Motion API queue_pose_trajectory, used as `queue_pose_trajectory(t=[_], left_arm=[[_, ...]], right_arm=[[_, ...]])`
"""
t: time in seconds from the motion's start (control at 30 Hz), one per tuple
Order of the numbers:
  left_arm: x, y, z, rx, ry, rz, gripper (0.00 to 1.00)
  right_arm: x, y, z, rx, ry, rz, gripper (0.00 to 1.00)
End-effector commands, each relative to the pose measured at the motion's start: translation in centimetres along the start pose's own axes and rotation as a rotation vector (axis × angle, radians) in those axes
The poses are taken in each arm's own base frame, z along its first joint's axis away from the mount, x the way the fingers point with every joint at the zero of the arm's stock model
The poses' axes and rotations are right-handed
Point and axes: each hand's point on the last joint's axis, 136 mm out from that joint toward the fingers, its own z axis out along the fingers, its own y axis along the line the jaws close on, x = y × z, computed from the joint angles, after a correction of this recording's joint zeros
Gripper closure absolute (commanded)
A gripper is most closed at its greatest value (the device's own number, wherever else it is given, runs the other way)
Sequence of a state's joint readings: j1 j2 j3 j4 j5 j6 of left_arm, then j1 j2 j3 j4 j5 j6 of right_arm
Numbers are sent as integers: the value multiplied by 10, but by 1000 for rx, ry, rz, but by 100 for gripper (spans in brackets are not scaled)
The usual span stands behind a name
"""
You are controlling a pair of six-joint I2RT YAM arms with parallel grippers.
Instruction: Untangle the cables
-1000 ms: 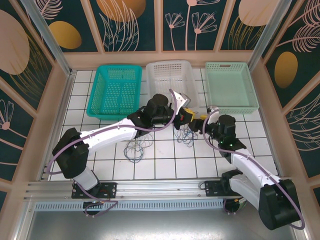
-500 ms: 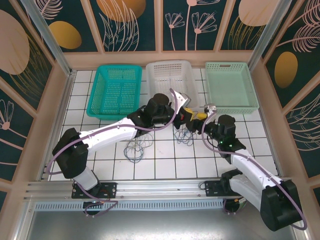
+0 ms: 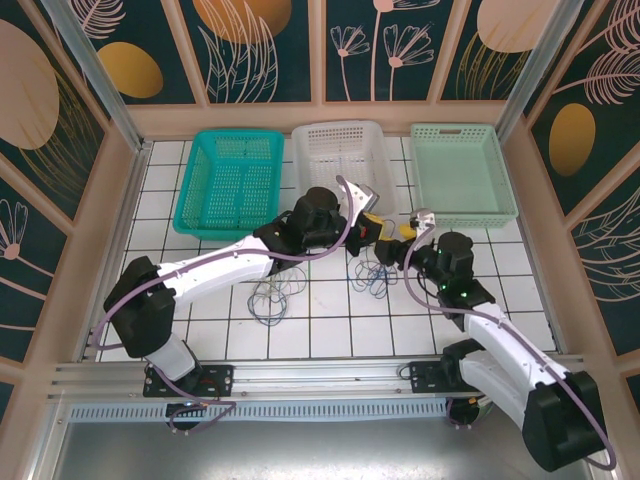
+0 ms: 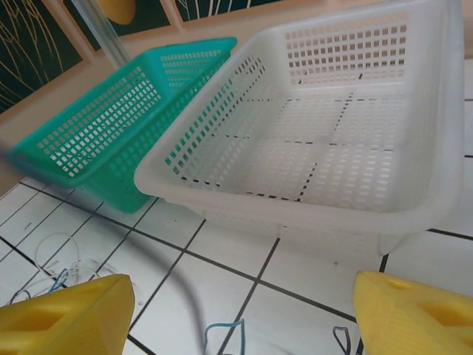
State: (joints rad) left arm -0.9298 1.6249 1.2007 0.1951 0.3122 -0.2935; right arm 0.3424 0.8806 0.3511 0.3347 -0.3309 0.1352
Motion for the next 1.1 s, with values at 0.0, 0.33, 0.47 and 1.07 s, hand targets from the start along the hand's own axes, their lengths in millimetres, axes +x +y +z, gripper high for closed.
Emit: queue_pose_trajectory(t=[0.0, 0.33, 0.47, 1.07], left_arm=[[-16, -25, -12, 106, -49, 38, 99], [-23, -39, -19, 169, -73, 65, 99], [-41, -44, -28, 153, -111, 103, 98], [-110, -58, -86, 48, -317, 197, 95]], right_arm=[[-16, 2, 6, -14, -66, -34, 23], [-3, -5, 23, -13, -32, 9, 34], [17, -14, 28, 22, 38, 47, 39], [64, -36, 8, 145, 127, 126, 54]])
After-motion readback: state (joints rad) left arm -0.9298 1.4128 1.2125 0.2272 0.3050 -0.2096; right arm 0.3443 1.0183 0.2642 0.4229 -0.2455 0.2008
